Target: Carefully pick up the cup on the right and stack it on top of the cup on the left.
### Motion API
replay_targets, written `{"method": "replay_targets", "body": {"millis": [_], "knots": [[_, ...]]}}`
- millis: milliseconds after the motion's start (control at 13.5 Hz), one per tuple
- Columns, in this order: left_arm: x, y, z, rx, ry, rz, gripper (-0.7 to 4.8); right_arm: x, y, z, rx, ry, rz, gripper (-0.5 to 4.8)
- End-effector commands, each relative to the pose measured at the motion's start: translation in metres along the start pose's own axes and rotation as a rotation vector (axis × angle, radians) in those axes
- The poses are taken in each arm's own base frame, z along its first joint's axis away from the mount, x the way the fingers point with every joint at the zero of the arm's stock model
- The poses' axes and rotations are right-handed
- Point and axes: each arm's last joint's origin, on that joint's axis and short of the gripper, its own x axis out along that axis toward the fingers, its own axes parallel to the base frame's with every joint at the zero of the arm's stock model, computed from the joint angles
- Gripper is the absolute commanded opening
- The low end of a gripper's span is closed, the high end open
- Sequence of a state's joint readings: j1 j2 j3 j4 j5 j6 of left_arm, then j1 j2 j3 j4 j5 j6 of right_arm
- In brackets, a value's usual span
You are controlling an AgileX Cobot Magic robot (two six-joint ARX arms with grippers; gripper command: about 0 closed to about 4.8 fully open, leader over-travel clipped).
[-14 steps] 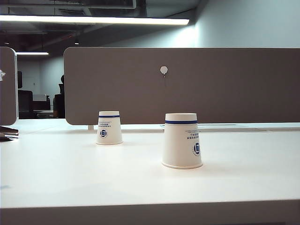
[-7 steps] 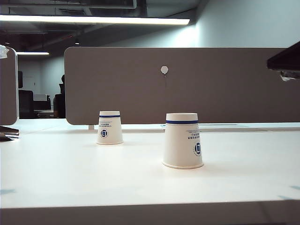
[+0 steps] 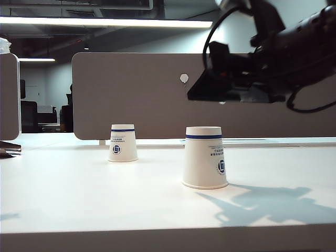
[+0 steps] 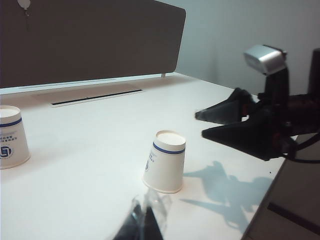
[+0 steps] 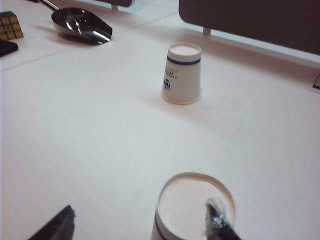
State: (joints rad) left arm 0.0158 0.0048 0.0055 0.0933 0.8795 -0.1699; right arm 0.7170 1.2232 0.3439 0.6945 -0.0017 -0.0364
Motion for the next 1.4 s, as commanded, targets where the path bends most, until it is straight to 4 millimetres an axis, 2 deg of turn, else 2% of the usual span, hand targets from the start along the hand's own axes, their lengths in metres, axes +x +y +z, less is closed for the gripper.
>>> {"method": "replay_targets", "body": {"millis": [74, 148, 222, 370, 887, 961, 1183, 1405], "knots": [[0.000, -0.001, 0.002, 0.012, -0.009, -0.007, -0.06, 0.011, 0.000, 0.001, -0.002, 0.005, -0.003, 3.33], [0.000, -0.001, 0.002, 0.012, -0.009, -0.007, -0.06, 0.012, 0.000, 0.001, -0.002, 0.010, -0.004, 3.33], [0.000, -0.001, 0.002, 0.012, -0.008, -0.007, -0.06, 0.012, -0.012, 0.000, 0.007, 0.013, -0.057, 3.33], [0.000, -0.001, 0.002, 0.013, -0.008, -0.011, -0.06, 0.025, -0.018, -0.021, 0.016, 0.084, -0.065, 3.47], [0.000, -0.001, 0.002, 0.013, -0.009, -0.011, -0.06, 0.038, -0.020, -0.007, 0.013, 0.044, -0.067, 3.47], [0.000, -0.001, 0.002, 0.018, -0.011, -0.018, -0.06, 0.052, -0.021, -0.012, 0.015, 0.087, -0.072, 3.33], [0.000, -0.001, 0.002, 0.018, -0.011, -0.019, -0.06, 0.052, -0.021, -0.015, 0.016, 0.116, -0.073, 2.91], [0.000, -0.001, 0.002, 0.018, -0.011, -0.019, -0.06, 0.052, -0.021, -0.015, 0.016, 0.115, -0.073, 2.91]]}}
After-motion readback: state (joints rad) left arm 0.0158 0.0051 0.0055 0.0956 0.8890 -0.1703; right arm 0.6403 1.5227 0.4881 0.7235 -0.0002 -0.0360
